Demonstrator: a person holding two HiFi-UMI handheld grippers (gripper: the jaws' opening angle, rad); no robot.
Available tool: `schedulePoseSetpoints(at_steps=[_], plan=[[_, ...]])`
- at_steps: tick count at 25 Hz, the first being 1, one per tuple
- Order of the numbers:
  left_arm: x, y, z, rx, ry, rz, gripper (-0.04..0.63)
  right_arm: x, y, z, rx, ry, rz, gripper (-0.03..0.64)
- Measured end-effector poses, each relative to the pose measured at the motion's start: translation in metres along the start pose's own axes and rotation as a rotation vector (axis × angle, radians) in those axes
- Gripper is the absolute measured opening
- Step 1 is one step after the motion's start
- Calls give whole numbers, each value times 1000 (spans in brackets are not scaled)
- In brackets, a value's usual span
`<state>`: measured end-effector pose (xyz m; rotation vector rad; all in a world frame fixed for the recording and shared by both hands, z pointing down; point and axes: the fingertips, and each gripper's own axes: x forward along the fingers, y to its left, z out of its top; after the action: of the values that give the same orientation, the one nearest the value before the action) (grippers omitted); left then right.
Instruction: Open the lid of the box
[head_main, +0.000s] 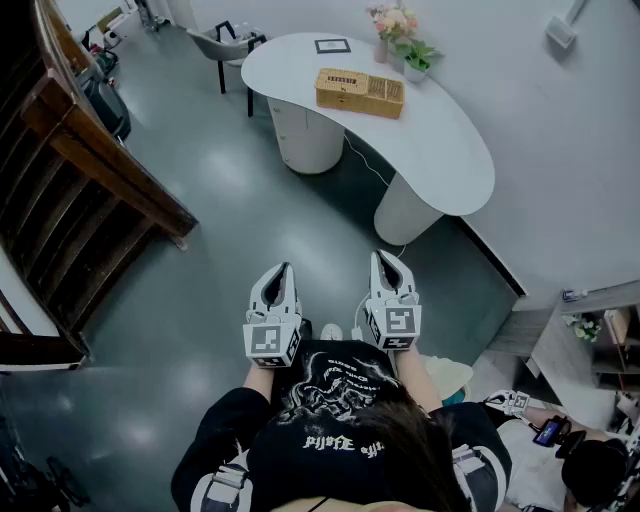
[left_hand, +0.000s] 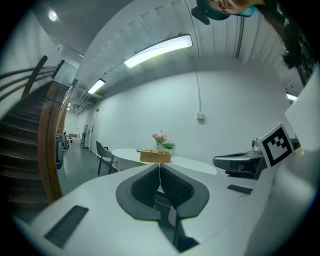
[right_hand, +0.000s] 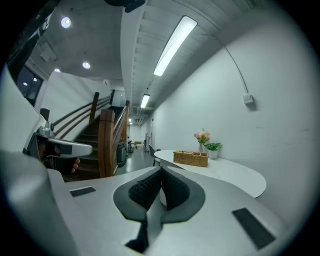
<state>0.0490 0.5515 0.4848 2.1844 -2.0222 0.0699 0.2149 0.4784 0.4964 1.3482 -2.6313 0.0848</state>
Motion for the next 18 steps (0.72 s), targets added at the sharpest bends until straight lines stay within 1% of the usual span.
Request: schedulePoseSetpoints(at_steps=[7,13,18], plan=[[2,-7,-10,-10,13,0,25,-5,-7,-9,0,6,-5,26],[13,-12,-12,-15,19,-10,25,-3,-17,-10,59,-18,-7,26],[32,-6,-10,-7,19,-30,25,12,-24,-10,50,-23,-24,26]])
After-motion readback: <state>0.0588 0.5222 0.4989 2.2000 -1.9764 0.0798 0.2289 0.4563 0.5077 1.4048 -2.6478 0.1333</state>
